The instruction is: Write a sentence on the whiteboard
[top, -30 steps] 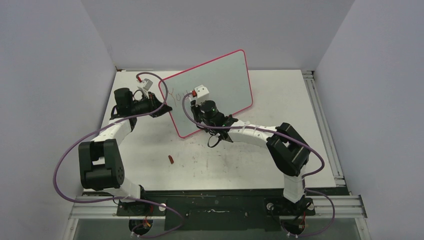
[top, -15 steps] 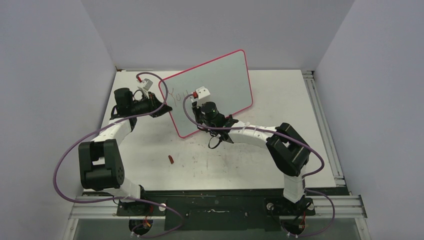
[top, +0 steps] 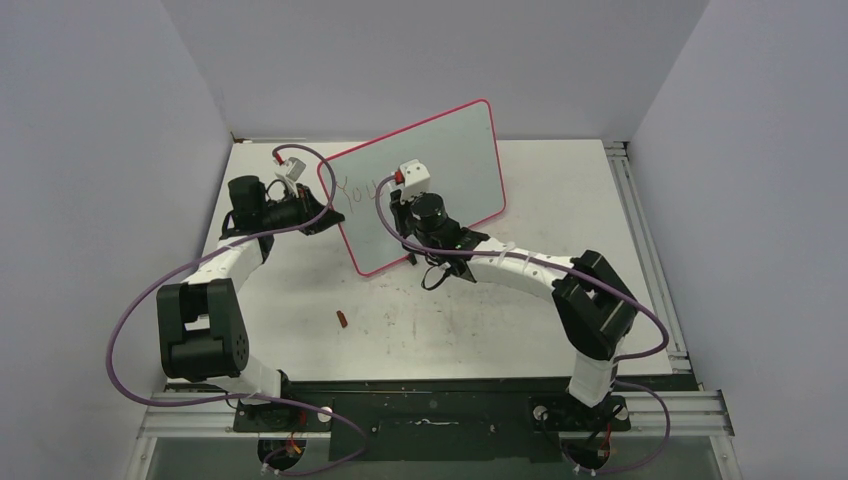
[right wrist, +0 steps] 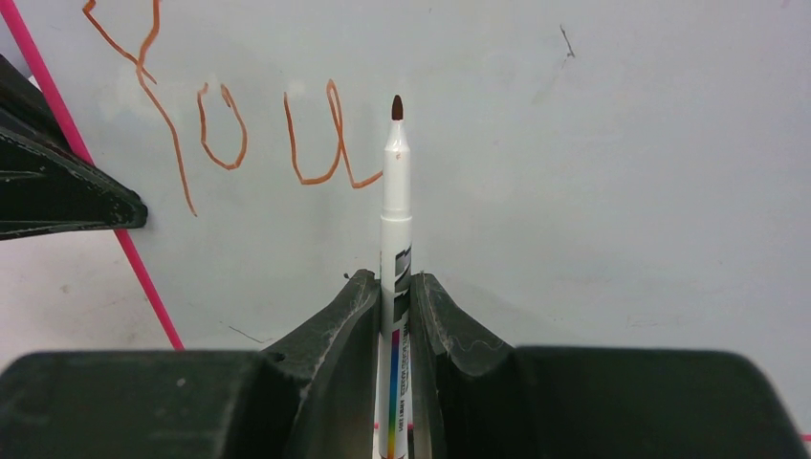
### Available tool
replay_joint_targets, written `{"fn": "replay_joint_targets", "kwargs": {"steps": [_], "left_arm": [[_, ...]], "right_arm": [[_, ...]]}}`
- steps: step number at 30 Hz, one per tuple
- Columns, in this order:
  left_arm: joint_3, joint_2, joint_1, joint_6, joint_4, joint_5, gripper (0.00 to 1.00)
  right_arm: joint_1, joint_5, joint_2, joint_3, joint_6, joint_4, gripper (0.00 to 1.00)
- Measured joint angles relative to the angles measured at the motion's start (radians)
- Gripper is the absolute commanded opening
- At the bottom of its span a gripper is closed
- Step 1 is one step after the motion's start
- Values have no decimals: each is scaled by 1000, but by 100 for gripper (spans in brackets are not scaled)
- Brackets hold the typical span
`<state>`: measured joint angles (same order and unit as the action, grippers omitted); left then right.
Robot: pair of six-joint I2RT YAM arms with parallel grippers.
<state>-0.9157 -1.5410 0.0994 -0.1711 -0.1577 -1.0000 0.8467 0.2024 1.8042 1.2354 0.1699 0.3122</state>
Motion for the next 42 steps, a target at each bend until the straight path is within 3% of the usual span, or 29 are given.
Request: {"fn": "replay_joint_targets", "kwargs": {"steps": [42], "left_arm": [[0,0,0,0,0,1,0]], "right_arm": [[-30,-61,115,234,2,-195,5]]}}
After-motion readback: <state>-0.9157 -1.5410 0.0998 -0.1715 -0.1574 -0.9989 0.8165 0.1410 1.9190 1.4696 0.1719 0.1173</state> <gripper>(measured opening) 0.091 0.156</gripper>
